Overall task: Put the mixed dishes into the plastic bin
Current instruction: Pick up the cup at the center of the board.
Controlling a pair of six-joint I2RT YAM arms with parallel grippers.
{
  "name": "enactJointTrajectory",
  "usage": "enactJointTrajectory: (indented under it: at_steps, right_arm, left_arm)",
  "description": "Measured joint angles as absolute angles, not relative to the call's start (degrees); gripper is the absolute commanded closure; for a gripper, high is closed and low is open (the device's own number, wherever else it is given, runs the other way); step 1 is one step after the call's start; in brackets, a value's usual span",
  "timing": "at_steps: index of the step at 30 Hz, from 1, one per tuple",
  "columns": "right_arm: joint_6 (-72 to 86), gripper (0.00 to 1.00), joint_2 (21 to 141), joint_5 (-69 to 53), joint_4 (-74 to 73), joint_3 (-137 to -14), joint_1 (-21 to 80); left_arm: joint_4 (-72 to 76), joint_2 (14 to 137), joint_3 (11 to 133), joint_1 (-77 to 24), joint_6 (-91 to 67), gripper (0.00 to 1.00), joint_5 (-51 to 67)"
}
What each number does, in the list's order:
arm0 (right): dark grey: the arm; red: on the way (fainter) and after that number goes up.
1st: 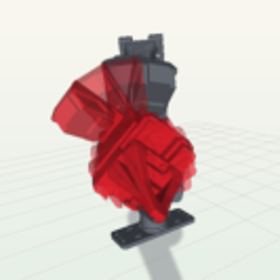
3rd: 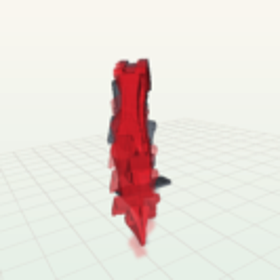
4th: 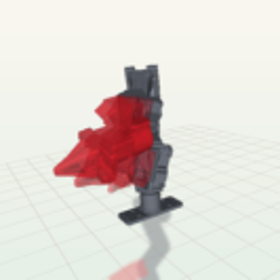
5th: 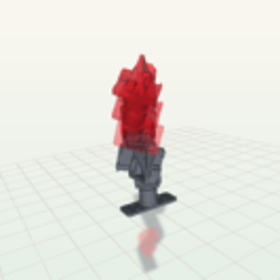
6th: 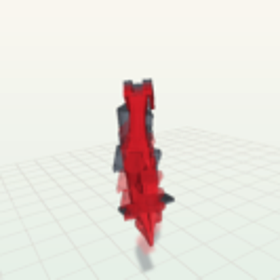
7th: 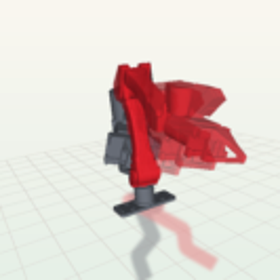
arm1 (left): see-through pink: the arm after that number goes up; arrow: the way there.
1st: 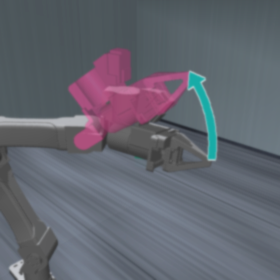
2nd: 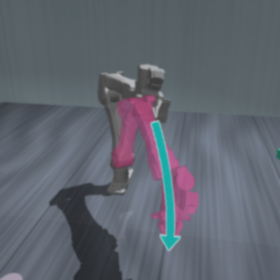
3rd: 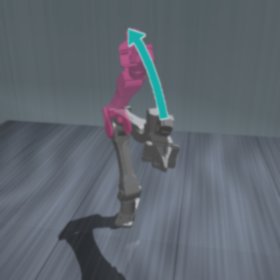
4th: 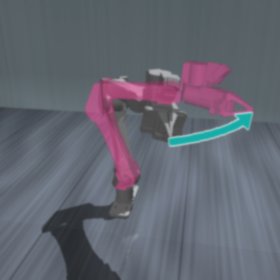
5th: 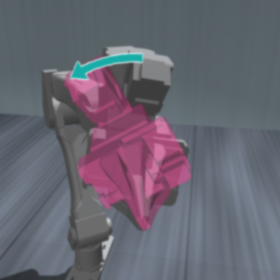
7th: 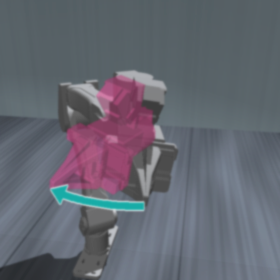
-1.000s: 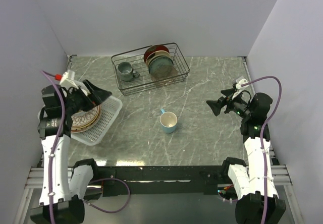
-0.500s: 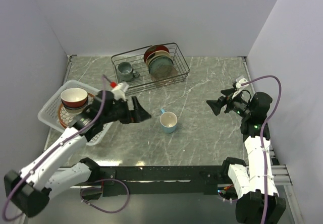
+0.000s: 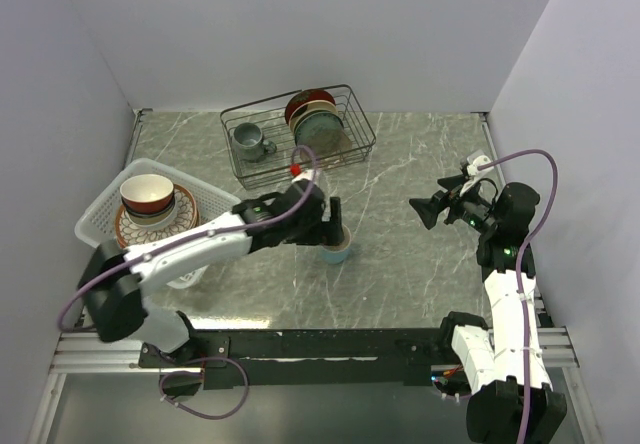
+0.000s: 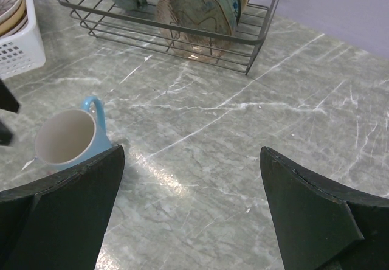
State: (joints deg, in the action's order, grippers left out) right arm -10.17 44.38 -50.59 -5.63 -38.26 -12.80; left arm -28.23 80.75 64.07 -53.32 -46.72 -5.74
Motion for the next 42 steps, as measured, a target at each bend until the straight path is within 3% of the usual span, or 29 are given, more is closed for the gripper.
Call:
enactJointTrajectory:
  at_steps: [7, 9, 14, 17, 18, 20, 27, 42]
  right_arm:
    - [-10.17, 0.00, 44.42, -50.52, -5.67, -38.26, -12.80]
    - [-10.17, 0.00, 44.45, -50.63, -5.69, -38.26, -12.80]
    - [-10.17, 0.00, 44.45, -50.68, -5.76, -38.30, -12.80]
    - [-10.17, 0.00, 44.45, -50.65, -5.80, -38.33, -12.80]
    - [-10.17, 0.00, 44.47, -50.65, -5.82, -38.35, -12.80]
    - [-10.17, 0.00, 44.51, -50.65, -5.85, -38.35, -12.80]
    - [-10.17, 0.00, 44.73, -50.65, -6.28, -38.35, -12.80]
    - [-10.17, 0.00, 44.84, -50.65, -6.63, -38.35, -12.80]
  left_arm:
    - [-36.64, 94.11, 75.44, -56.31, -49.21, 0.28, -17.19]
    - [-38.61, 95.74, 76.71, -56.51, -49.45, 0.39, -19.29]
    - [-41.34, 97.38, 77.01, -56.51, -49.39, 0.55, -21.37]
    - [-41.39, 98.28, 77.01, -56.53, -49.17, 0.72, -21.26]
    - [-41.39, 98.67, 77.01, -56.51, -49.06, 0.87, -21.21]
    - [-41.19, 99.55, 77.01, -56.51, -48.77, 0.99, -20.80]
    - [-41.45, 98.63, 76.77, -56.71, -48.16, 0.99, -22.83]
    - [-43.22, 81.36, 73.17, -56.40, -45.67, 0.99, -28.58]
